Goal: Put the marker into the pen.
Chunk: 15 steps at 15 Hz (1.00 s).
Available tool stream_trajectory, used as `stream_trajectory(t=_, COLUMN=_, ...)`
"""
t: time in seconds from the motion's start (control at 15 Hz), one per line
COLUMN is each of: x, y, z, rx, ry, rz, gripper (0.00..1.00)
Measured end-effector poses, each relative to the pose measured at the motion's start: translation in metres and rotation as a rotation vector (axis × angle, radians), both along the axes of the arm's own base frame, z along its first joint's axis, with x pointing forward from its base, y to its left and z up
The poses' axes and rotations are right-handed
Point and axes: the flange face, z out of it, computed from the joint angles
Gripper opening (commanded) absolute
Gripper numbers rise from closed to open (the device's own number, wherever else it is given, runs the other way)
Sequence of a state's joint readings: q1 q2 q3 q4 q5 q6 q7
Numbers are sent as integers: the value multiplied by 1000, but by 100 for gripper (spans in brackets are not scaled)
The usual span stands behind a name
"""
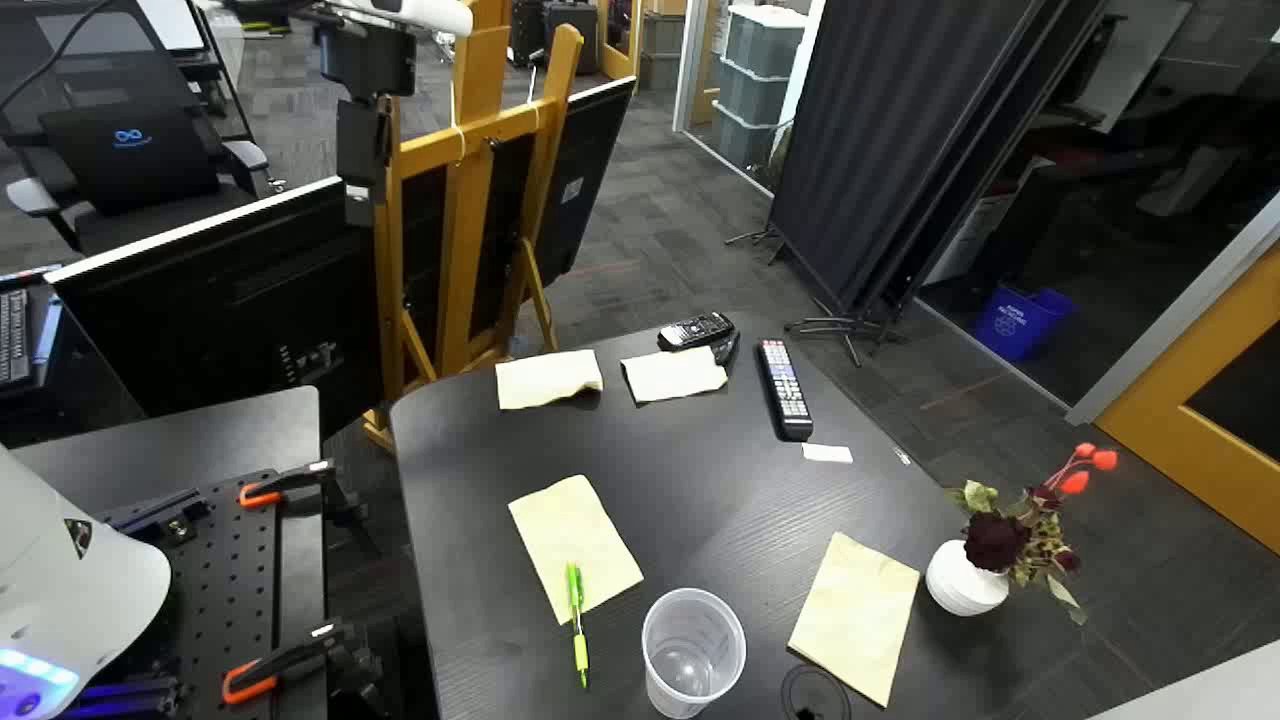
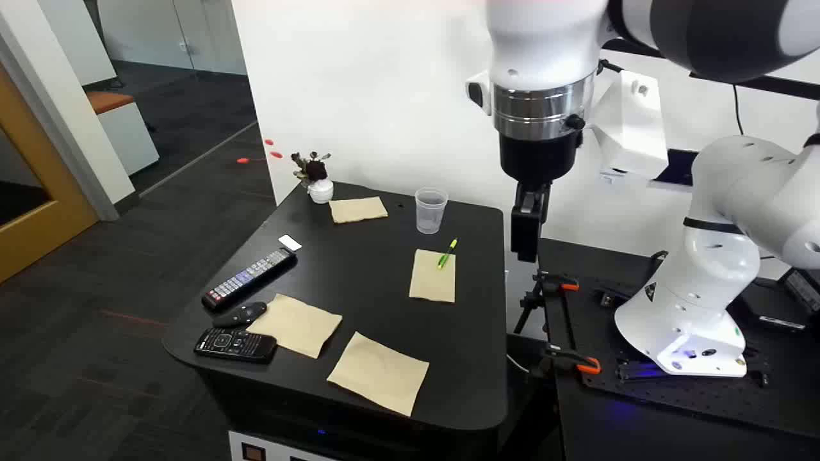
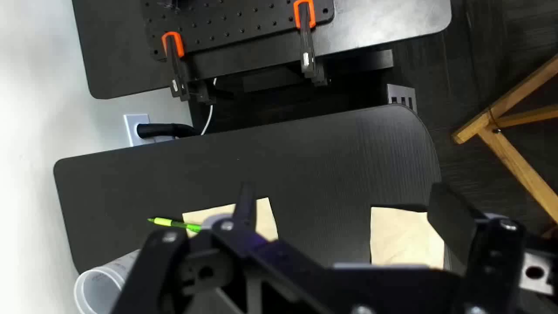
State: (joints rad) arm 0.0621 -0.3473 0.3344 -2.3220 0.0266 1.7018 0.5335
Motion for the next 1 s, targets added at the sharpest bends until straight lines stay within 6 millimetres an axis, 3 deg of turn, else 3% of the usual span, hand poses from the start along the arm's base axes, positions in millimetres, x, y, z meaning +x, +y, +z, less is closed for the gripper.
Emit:
stream_trajectory(t=0.6, x=2, y=-3, z=0, rx=1, ry=-2, rz=-6, gripper=100)
stream_trajectory(t=0.8, x=11, y=-21, z=2, rx=-6, ry=-31, rz=-75, gripper=100)
stream_trajectory(t=1.0, x=28, y=-55, z=2, rx=-20, ry=-76, rz=-200, gripper=100)
